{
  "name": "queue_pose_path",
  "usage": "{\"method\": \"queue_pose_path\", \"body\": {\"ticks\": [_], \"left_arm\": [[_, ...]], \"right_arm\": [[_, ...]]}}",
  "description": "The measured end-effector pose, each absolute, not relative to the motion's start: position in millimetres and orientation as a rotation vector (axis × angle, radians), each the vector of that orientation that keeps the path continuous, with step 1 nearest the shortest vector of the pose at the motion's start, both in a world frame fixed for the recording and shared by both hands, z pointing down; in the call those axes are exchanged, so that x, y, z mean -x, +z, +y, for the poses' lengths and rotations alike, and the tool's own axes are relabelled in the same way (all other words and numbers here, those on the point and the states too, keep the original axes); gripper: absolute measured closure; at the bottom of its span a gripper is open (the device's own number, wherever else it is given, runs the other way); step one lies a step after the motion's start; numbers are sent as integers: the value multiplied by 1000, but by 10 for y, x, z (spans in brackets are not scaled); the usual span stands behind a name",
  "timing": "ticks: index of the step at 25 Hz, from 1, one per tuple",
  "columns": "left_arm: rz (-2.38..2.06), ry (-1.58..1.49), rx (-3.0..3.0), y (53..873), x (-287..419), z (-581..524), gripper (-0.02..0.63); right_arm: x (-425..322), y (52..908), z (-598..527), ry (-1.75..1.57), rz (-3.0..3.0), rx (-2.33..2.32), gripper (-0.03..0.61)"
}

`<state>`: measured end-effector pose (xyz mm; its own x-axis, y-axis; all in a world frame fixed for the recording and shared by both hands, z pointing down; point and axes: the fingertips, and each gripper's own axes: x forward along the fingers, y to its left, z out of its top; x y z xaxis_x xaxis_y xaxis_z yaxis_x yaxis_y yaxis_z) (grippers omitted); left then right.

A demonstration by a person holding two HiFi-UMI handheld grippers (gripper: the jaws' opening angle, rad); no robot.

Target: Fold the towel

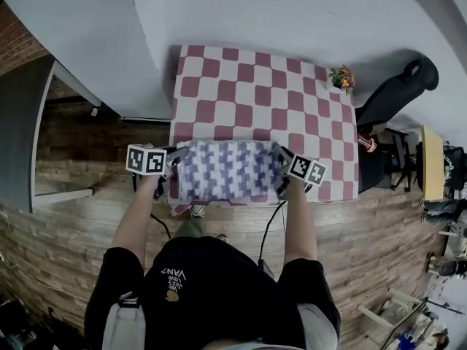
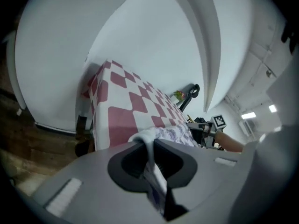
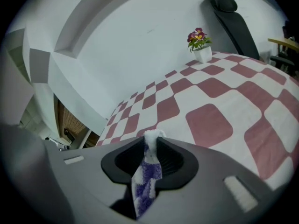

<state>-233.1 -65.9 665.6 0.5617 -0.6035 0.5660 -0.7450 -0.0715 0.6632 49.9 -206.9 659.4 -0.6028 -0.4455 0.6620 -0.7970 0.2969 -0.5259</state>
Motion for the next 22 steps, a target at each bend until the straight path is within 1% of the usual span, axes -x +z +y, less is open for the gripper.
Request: {"method": "queue_pose_path", "body": {"ticks": [1, 3, 6, 7, 8, 10, 12, 13, 17, 22], "left_arm": [[-1101, 145, -1743, 6700, 2332, -680, 583], [-1072, 110, -1715, 6776, 2329, -699, 579], [-1020, 50, -1701, 6770, 2292, -689, 577], [-999, 30, -1706, 6735, 2279, -682, 577], [-981, 15, -1712, 6697, 2274, -672, 554], [-973, 11, -1723, 6637, 2313, -642, 474], [-1026, 66, -1745, 6611, 2422, -585, 408], [-1070, 107, -1760, 6597, 2486, -543, 393], [-1267, 214, -1826, 6445, 2618, -397, 381], [-1385, 249, -1855, 6334, 2418, -214, 367]], "right_arm": [[-514, 6643, -2106, 1232, -2161, -1142, 483], [-545, 6720, -2164, 1237, -2126, -1193, 421], [-565, 6741, -2173, 1258, -2114, -1209, 393], [-578, 6717, -2168, 1267, -2122, -1211, 375], [-599, 6680, -2161, 1275, -2135, -1214, 355], [-658, 6582, -2121, 1299, -2172, -1206, 334], [-742, 6486, -2024, 1333, -2209, -1171, 327], [-792, 6452, -1959, 1346, -2223, -1148, 327], [-925, 6492, -1630, 1335, -2221, -971, 327], [-920, 6681, -1392, 1363, -2182, -792, 327]]}}
